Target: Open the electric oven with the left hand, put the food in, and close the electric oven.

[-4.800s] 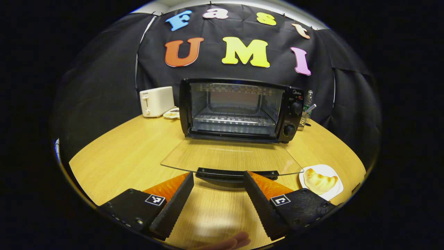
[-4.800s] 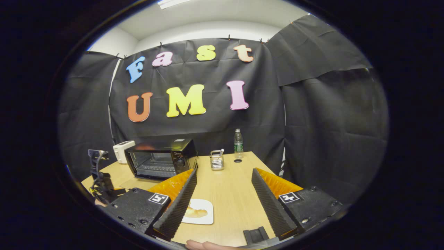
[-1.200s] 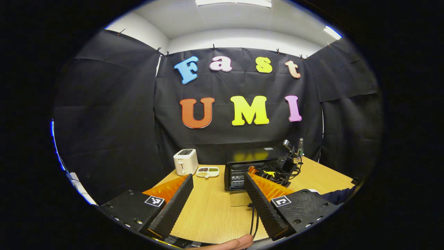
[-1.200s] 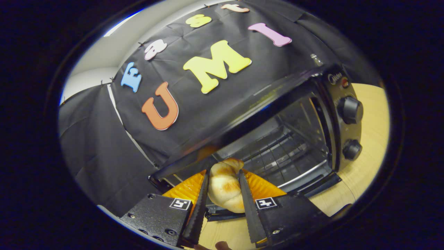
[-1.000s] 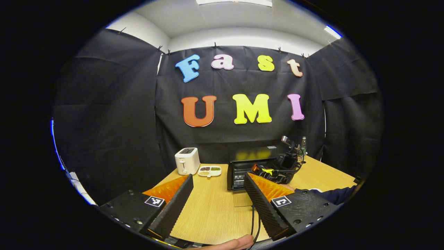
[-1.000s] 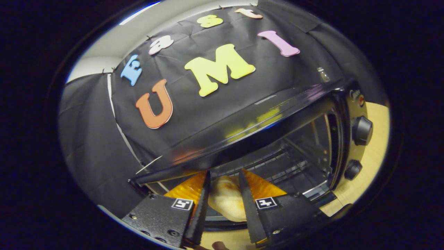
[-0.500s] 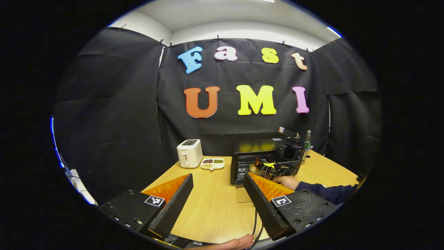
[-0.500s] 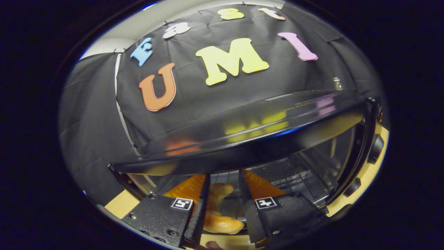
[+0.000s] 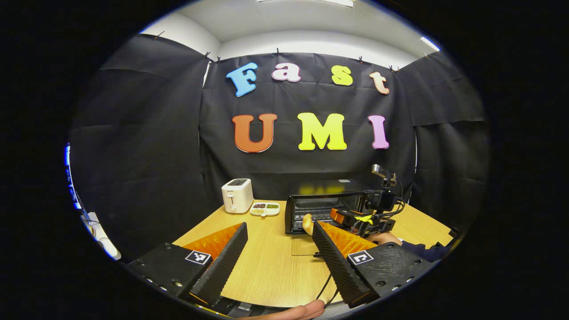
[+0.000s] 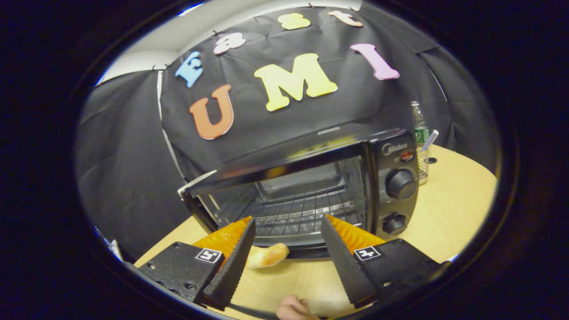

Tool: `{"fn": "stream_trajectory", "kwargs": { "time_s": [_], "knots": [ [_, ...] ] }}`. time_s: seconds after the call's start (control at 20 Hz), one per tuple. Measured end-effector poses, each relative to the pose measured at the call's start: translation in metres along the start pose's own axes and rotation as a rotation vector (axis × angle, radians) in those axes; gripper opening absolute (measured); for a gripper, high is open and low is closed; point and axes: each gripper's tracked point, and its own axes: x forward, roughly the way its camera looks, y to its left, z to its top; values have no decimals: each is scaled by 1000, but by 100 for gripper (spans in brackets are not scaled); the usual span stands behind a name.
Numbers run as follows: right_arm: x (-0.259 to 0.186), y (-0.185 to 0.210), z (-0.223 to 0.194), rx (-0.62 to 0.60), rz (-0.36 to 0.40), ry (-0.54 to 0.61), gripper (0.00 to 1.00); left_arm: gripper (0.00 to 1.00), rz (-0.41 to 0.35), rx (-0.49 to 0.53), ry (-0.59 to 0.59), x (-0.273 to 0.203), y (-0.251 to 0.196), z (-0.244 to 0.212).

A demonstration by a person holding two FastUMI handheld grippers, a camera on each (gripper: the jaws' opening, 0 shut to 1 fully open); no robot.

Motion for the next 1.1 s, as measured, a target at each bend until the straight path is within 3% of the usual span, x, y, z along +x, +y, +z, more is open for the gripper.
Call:
{"fn": "stream_trajectory", "kwargs": {
  "time_s": [0.05, 0.25, 0.4, 0.6, 0.8, 1.1],
  "knots": [
    [-14, -2, 5, -4, 8, -11, 91, 96, 1, 0, -2, -3, -3, 0],
    [-74, -8, 47, -47, 20, -123, 91, 96, -6, -27, 11, -4, -16, -8],
    [-125, -10, 79, -109, 22, -212, 96, 96, -27, -27, 7, 2, -29, -15],
    [-189, -32, 115, -203, -54, -317, 97, 96, -63, -23, 16, 26, -49, -40],
    [-251, -44, 140, -236, -82, -405, 97, 95, -131, -54, 67, 58, -83, -84],
    [-314, -65, 152, -211, -73, -466, 98, 95, -236, -65, 250, 94, -140, -182]
  ]
}}
